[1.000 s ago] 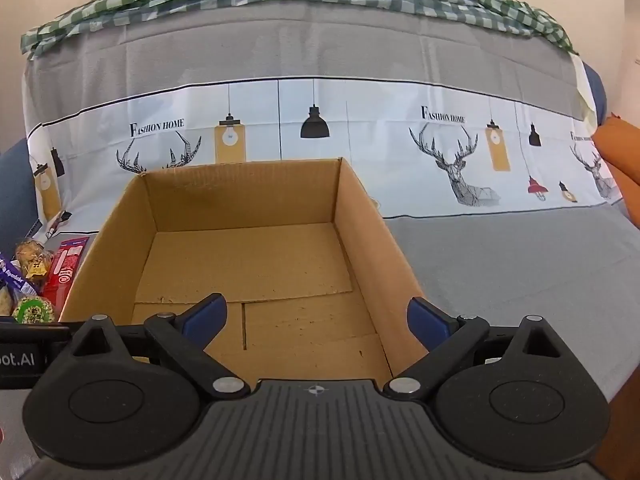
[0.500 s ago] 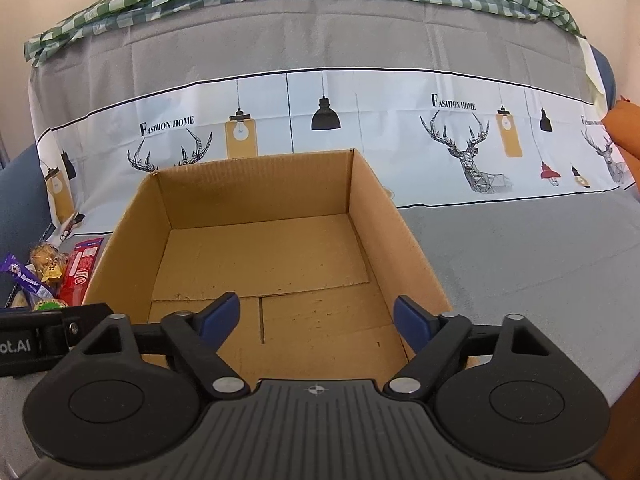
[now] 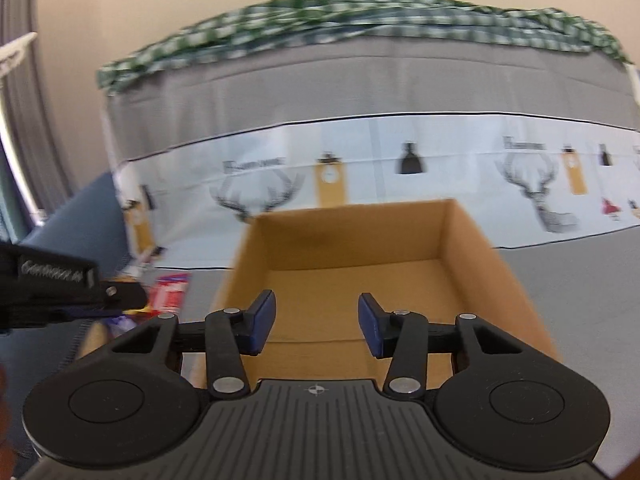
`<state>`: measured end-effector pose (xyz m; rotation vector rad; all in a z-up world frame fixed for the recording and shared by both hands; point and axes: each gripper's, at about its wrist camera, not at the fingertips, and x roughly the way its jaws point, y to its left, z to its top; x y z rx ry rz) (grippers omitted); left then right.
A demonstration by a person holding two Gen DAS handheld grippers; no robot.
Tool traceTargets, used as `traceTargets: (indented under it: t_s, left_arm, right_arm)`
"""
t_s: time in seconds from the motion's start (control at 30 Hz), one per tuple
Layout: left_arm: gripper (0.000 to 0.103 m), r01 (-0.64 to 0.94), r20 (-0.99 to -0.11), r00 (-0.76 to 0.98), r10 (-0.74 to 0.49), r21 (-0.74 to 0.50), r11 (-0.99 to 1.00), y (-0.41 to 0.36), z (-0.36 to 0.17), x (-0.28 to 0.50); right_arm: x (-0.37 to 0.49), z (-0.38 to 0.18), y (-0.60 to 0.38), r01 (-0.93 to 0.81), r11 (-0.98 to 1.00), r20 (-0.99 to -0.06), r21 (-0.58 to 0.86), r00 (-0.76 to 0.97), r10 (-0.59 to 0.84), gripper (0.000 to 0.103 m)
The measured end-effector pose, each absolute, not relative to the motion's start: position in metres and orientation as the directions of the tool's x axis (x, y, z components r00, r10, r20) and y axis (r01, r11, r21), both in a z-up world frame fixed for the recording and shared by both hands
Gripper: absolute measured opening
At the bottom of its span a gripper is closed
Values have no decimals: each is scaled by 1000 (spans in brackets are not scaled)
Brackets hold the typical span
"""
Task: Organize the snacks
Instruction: 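Move both tools from above the cardboard box to the snack pile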
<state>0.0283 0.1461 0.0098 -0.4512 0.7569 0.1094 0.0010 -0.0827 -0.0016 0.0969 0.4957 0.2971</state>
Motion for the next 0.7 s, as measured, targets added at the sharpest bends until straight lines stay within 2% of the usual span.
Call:
traceTargets:
  t_s: [0.17,0.37,0.47,0.63,0.7]
  left_arm:
    - [26,-365,-677,736,-14,-413,834,204,-3,30]
    - [26,-521,-747,664,16,-448,727,256,-27,36]
    - [26,-585,-774,633,-18,-493,644,281,-42,31]
    - [29,-676,-805,593,-21,-511,532,300,-62,20]
    - [34,-708,-819,573,-31,-514,484,303,-70,17]
  right_arm:
    - [8,5,-19,-355,919,-469,169,792,392,49]
    - [19,-24,50,-447,882,-500,151,735,458,49]
    - [25,-43,72,-462,872,-533,159,704,470,51]
    - [45,-77,100,-476,855,-603,204,627,493,66]
    - [53,-95,109,-487,842,-632,230,583,510,81]
